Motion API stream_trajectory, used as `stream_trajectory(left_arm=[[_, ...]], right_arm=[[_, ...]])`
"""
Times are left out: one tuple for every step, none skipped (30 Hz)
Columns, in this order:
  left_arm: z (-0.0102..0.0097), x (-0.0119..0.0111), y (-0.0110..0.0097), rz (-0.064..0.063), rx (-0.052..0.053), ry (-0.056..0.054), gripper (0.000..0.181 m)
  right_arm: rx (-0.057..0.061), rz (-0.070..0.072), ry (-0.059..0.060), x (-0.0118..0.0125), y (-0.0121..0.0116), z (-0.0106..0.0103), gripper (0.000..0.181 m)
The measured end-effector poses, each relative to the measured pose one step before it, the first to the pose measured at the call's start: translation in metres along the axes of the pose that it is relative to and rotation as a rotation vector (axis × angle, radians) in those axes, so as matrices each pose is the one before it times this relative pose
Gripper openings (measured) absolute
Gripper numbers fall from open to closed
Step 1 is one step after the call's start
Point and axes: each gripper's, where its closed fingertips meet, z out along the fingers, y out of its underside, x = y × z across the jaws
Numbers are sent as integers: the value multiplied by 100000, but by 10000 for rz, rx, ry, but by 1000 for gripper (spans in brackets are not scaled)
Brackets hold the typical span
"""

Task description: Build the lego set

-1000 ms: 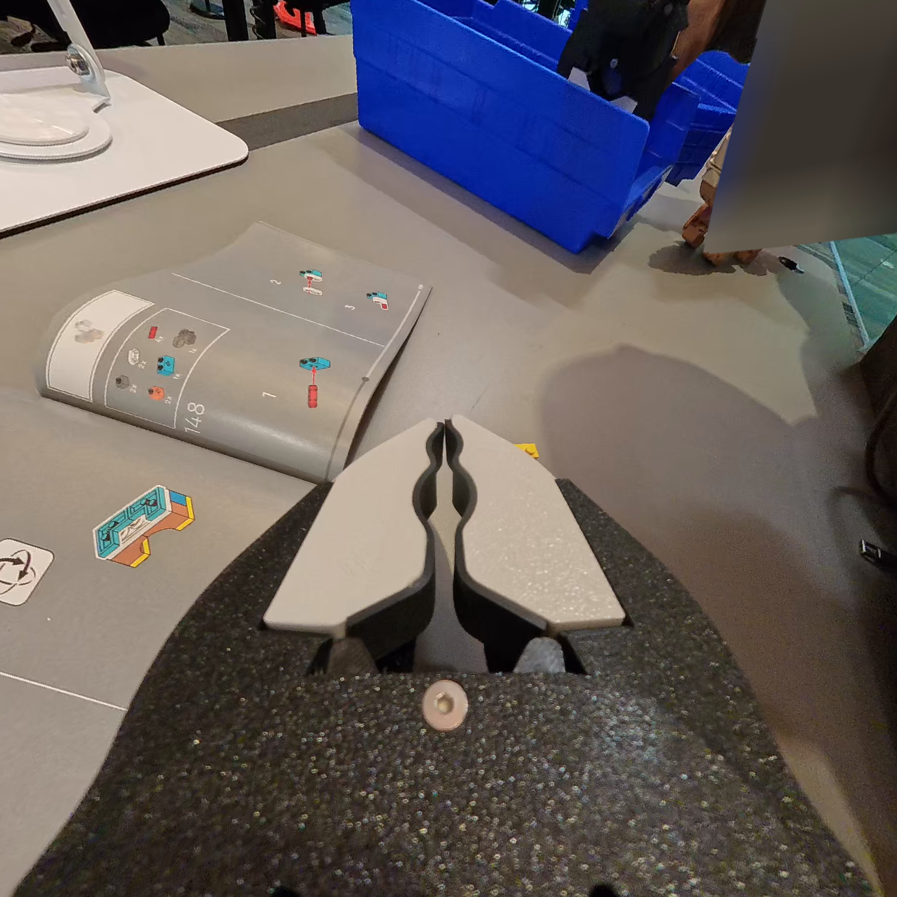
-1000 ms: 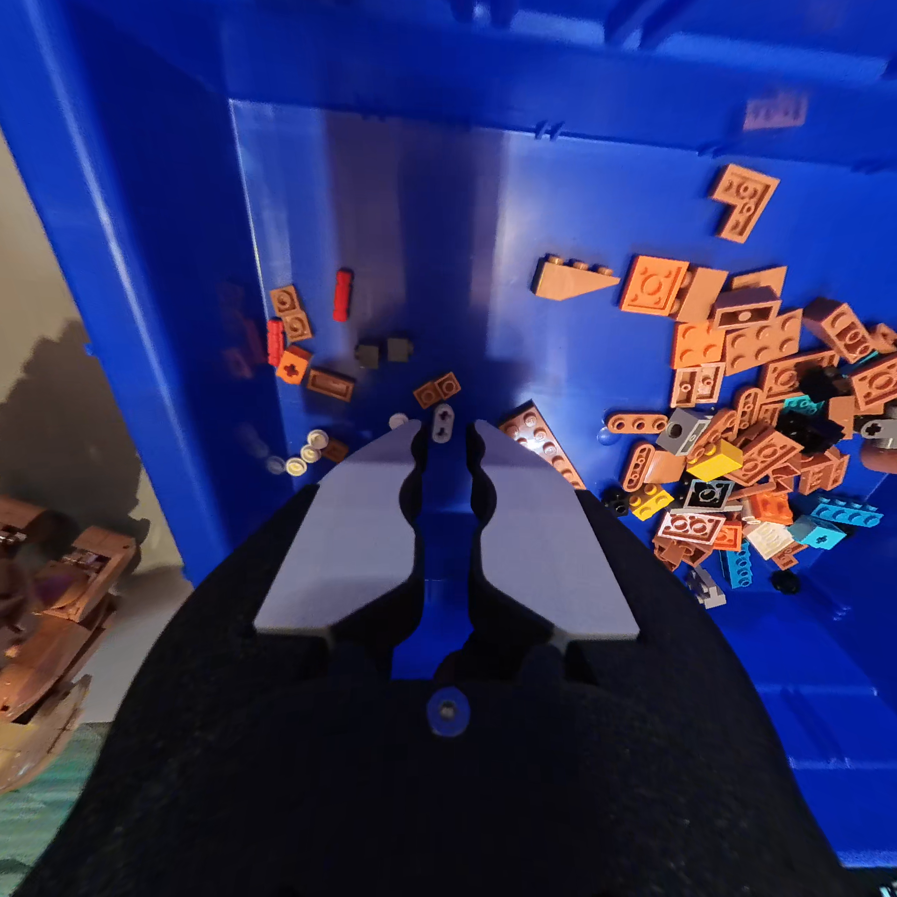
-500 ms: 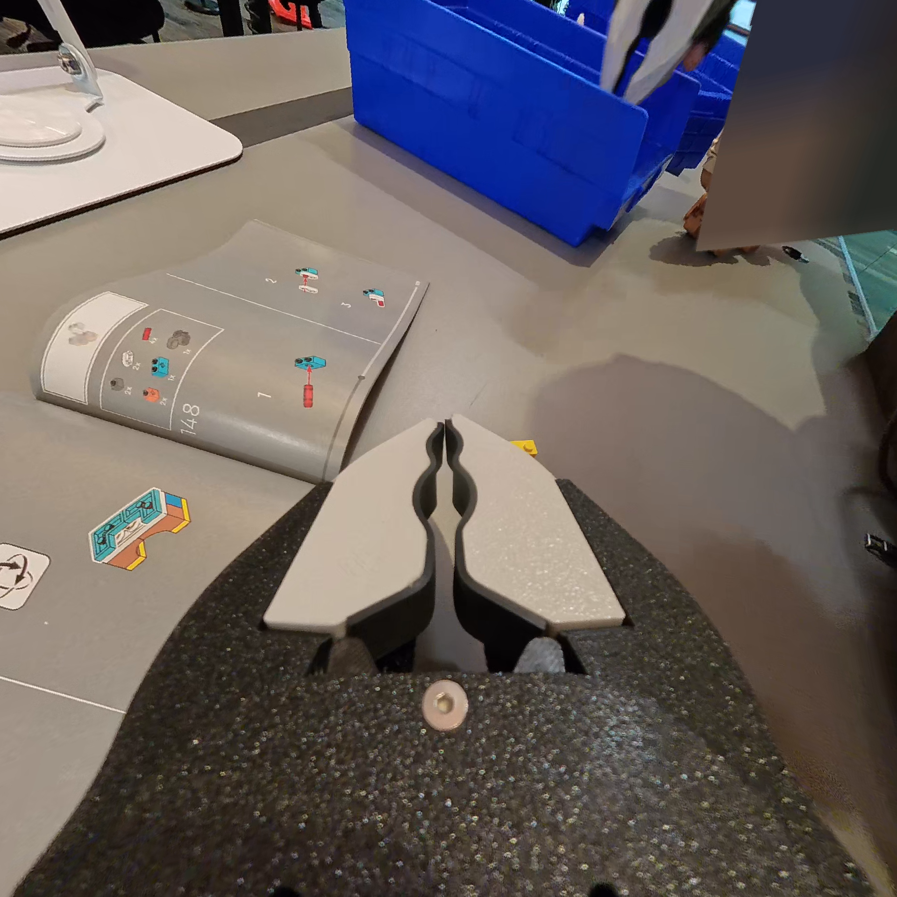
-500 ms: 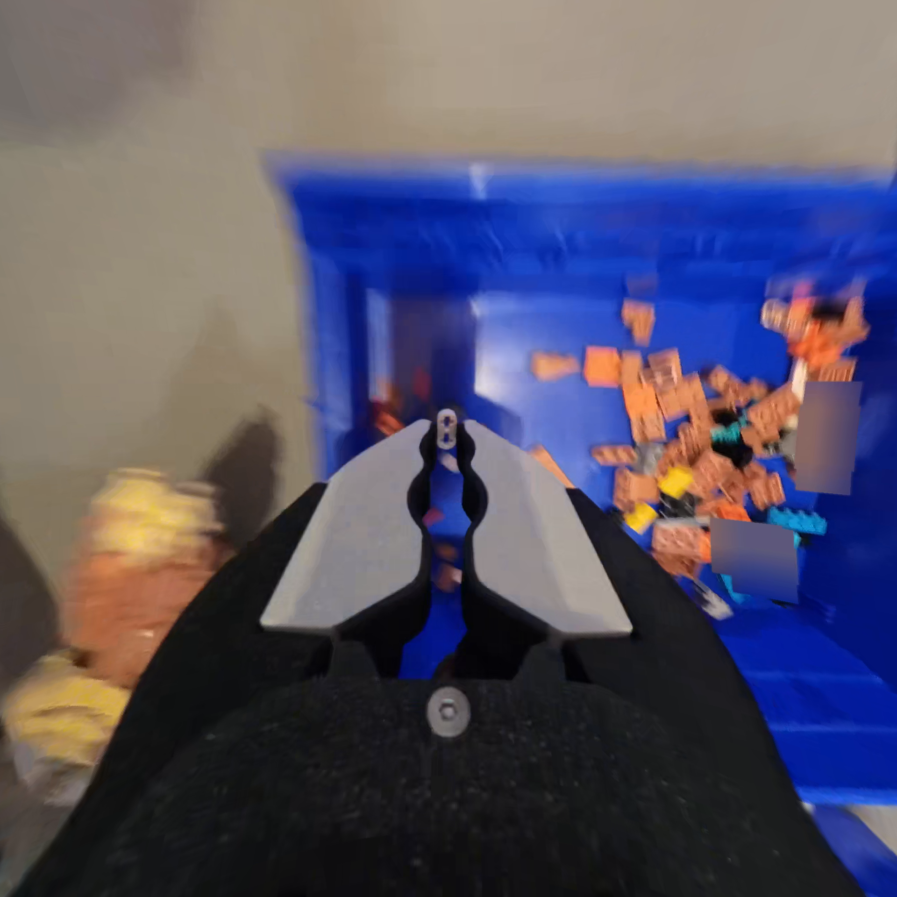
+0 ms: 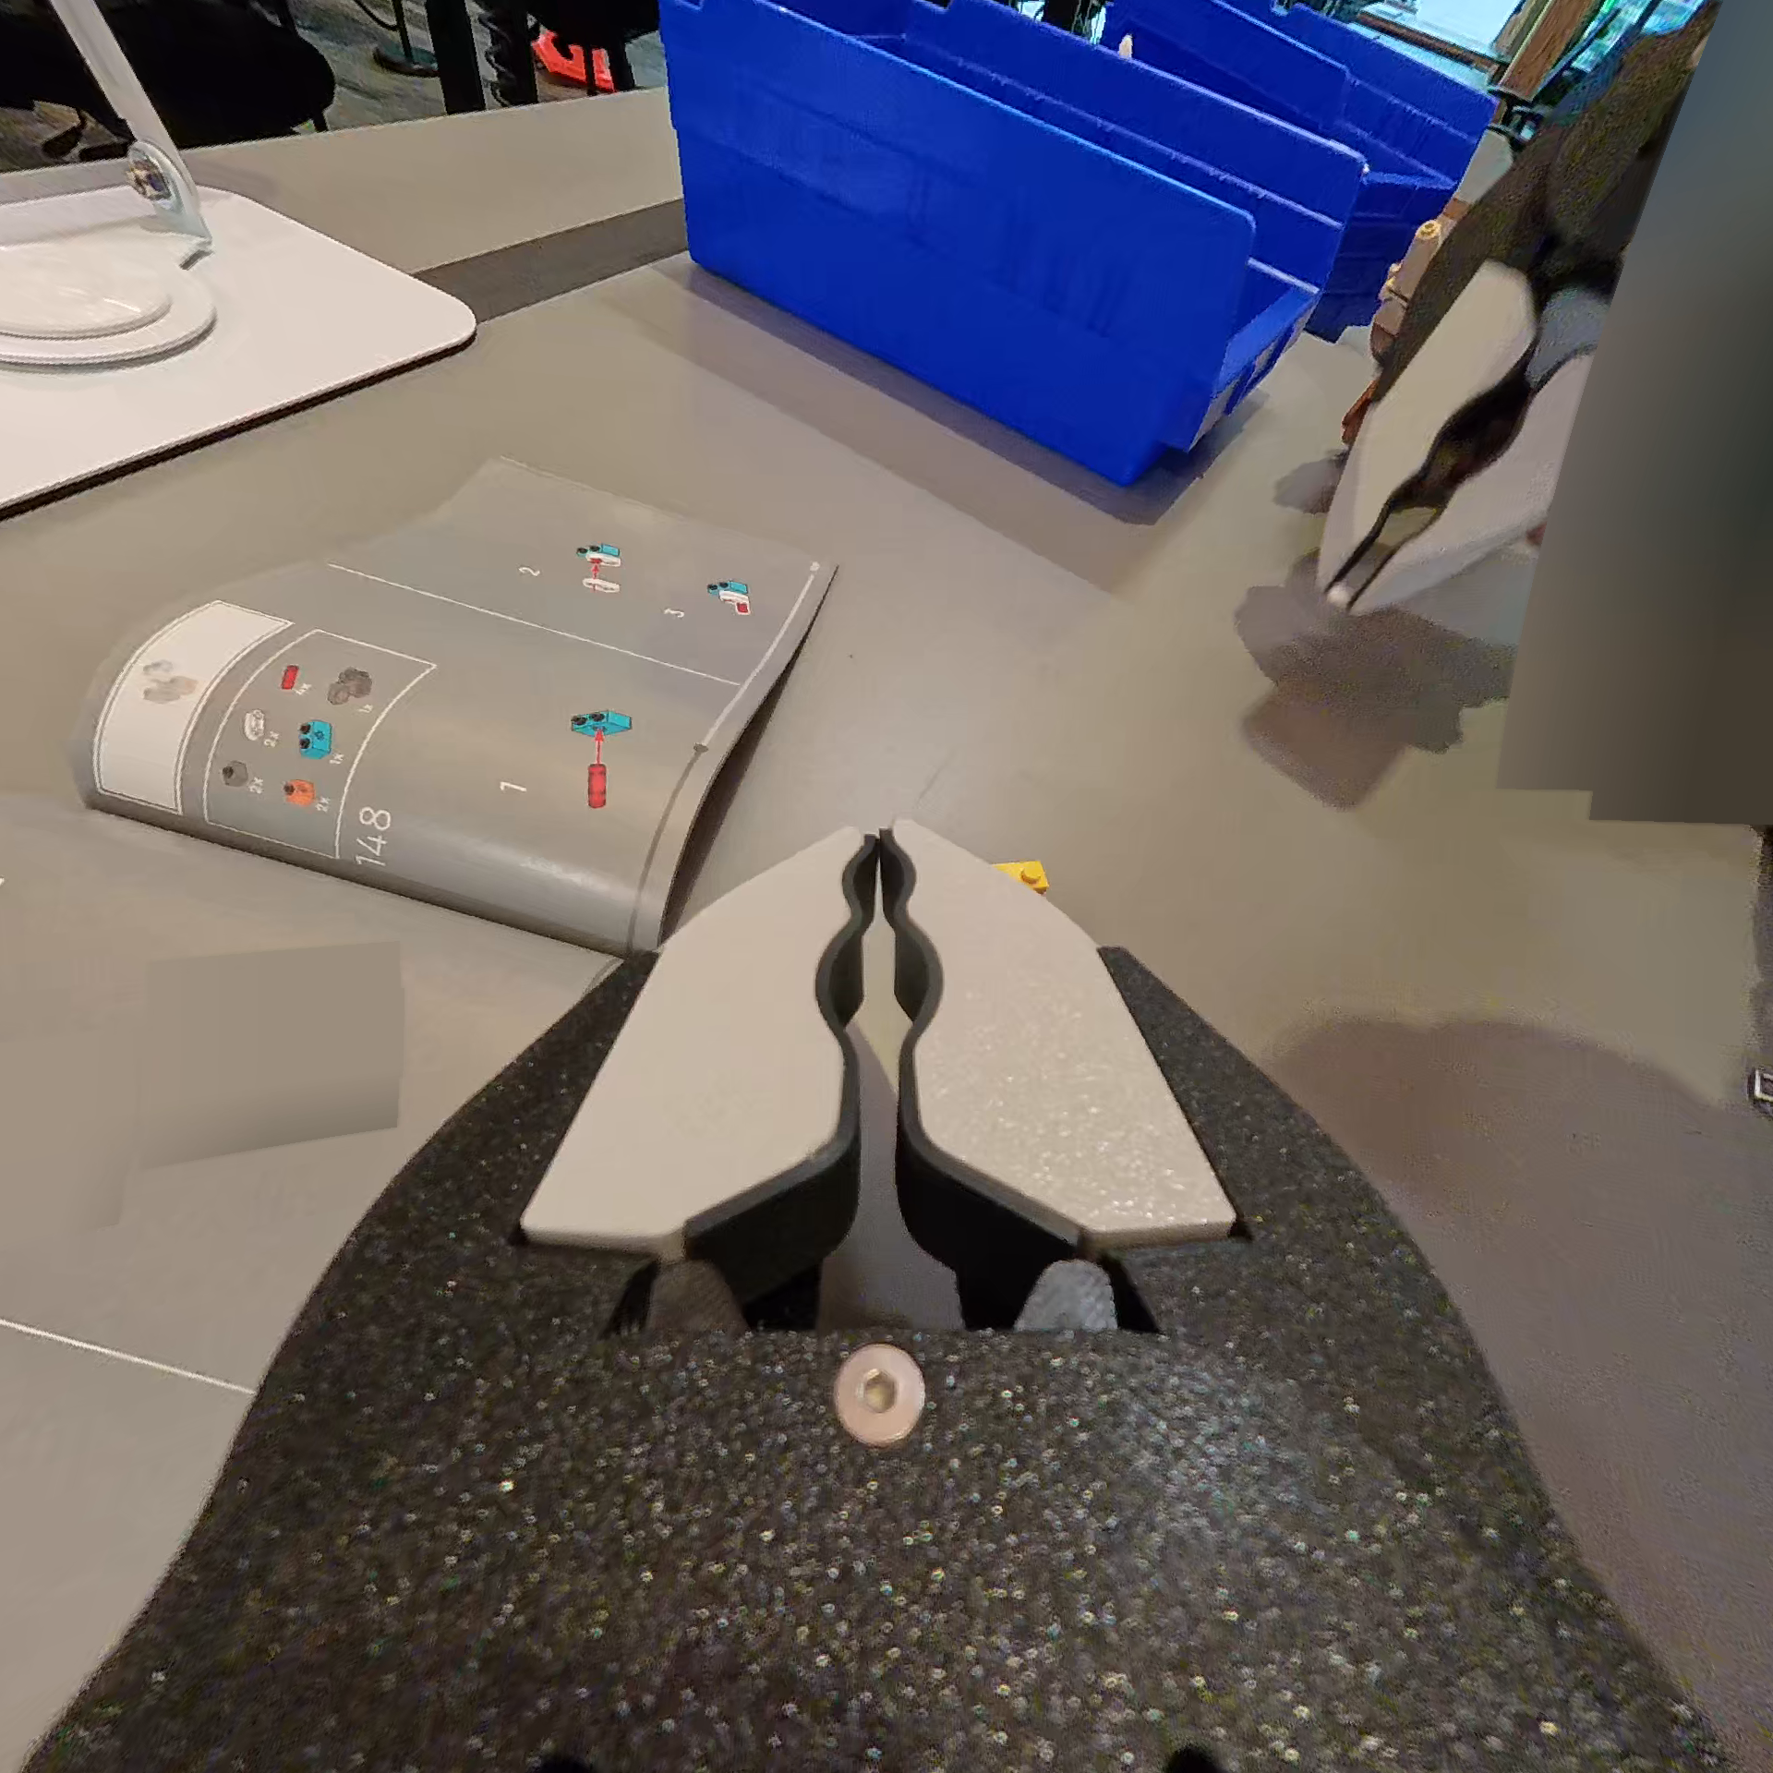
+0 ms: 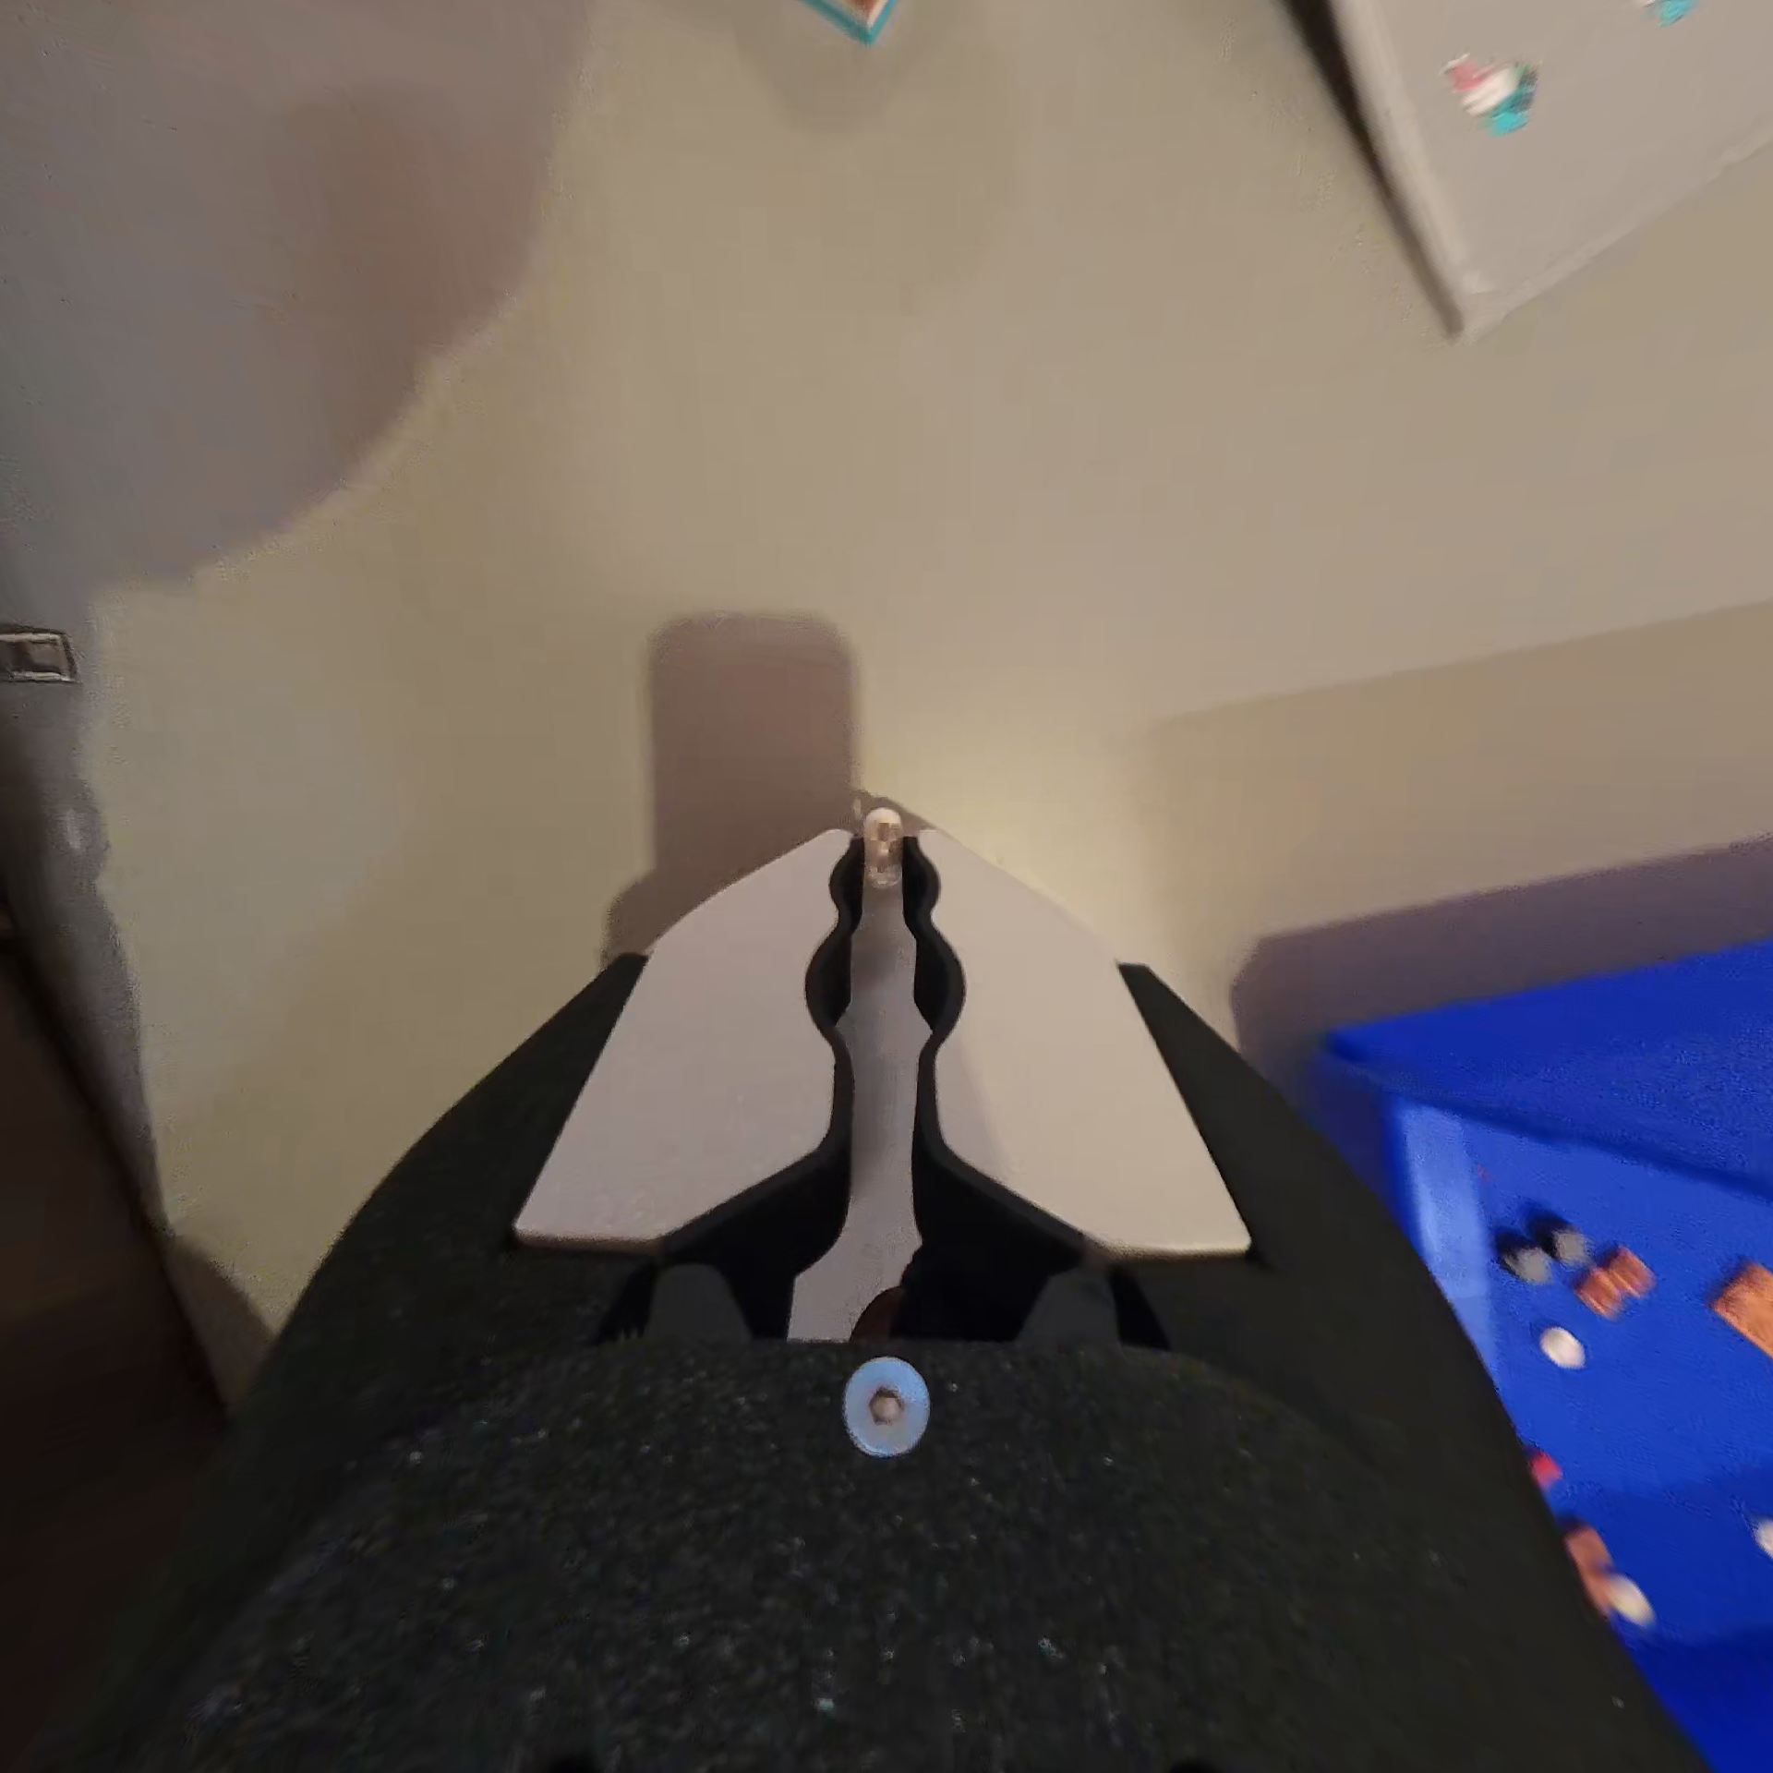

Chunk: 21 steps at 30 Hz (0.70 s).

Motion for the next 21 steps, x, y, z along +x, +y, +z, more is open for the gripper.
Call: stream_trajectory(left_arm=[[-78,3,-28,-43,30,10,0],[-87,-24,-20,-58,39,11,0],[-103,-22,-35,-68,39,1,0],[-123,-16,0,-59,26,2,0],[-42,-26,3,-41,9,11,0],[-46,-3,10,-17,3,9,0],[15,39,12,7,-9,7,0],[93,-33,34,24,-33,2,0],[-21,64,63,30,-37,11,0],[9,5,16,17,-28,3,0],[-25,-7,15,-9,-20,2,0],[1,1,1,-19,5,6,0],[0,-3,-24,-23,26,14,0],[-31,-11,-39,-40,24,22,0],[-39,-33,-14,-65,7,41,0],[-9,-55,-18,-101,3,55,0],[-19,-44,-6,-135,21,58,0],[-30,-44,-62,-157,52,53,0],[-73,-119,-78,-161,64,36,0],[-63,-38,-57,-143,37,74,0],[-69,45,12,-88,-4,127,0]], right_arm=[[-141,44,-208,-360,119,969,8],[-149,46,-119,-179,178,830,8],[-142,-12,-45,-86,233,644,8],[-108,-65,-34,-45,169,475,8],[41,-19,15,53,-54,227,8],[49,53,-11,53,-111,32,9],[-77,62,-100,-68,68,-23,11],[40,43,-85,-62,-73,-220,15],[117,57,-84,-55,-137,-517,18],[155,63,-113,13,-134,-919,21],[167,38,-129,159,-185,-1265,22],[245,7,-74,415,-276,-1751,22],[254,-20,127,888,-293,-2175,21],[146,-115,321,1396,-102,-2409,20],[-58,-251,406,1731,348,-2465,19],[-318,-398,498,1972,952,-2204,18],[-589,-557,634,2370,1582,-1592,18],[-820,-686,456,2111,2176,-941,18],[-911,-666,120,1534,2446,-254,18],[-885,-557,-142,962,2286,299,18],[-684,-482,-341,557,1787,644,18]])
